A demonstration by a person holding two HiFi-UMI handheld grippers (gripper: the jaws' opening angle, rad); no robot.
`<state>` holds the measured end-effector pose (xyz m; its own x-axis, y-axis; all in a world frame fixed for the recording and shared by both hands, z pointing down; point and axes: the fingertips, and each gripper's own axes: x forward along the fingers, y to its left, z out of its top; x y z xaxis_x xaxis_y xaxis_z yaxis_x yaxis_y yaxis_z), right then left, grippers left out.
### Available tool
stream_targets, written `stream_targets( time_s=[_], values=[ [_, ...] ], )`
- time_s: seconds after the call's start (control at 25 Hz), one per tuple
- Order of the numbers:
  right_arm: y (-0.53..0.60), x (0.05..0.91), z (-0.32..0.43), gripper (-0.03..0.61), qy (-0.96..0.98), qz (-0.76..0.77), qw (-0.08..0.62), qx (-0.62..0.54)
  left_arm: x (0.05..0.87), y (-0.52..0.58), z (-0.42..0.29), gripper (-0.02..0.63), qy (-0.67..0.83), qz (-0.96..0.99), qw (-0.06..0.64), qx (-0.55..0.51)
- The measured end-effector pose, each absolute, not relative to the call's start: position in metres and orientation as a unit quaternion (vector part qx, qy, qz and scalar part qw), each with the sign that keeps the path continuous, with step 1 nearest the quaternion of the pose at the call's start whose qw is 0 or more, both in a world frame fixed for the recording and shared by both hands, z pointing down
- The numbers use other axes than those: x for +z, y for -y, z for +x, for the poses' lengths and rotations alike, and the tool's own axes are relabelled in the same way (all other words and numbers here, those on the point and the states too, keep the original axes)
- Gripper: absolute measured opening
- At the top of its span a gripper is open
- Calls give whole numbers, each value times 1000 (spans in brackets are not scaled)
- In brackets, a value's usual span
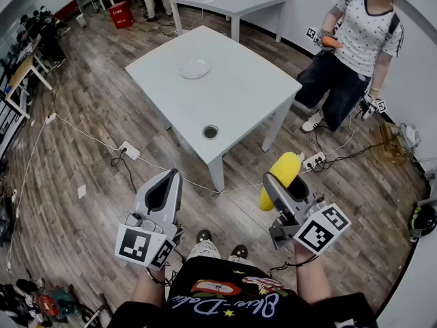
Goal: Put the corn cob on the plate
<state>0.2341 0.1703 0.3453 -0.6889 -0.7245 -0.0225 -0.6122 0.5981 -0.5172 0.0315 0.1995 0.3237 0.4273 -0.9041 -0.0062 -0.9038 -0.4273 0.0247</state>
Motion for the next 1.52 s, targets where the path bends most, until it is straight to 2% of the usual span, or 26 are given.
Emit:
stream_targets(
  time_s=[0.24, 0.52, 0.76, 1.0, 1.28, 1.52],
  values=[
    [-107, 339, 184, 237, -898, -359, 111, -228, 323, -139, -7, 3, 544, 839, -9, -27],
    [34, 333, 96, 237, -897, -371, 118, -211, 321, 12, -70, 3, 510, 859, -35, -30],
    [143, 330, 25, 238, -887, -394, 117, -211, 318, 118, -121, 3, 472, 881, -17, -30],
    [222, 356, -16, 237, -888, -395, 62, -228, 320, 181, -153, 3, 475, 879, -3, -47],
    [315, 432, -43, 238, -870, -420, -71, -247, 339, 217, -167, 3, 471, 881, 29, -42],
    [382, 488, -68, 237, -853, -405, -136, -300, 359, 244, -183, 3, 489, 871, 48, -30]
  ],
)
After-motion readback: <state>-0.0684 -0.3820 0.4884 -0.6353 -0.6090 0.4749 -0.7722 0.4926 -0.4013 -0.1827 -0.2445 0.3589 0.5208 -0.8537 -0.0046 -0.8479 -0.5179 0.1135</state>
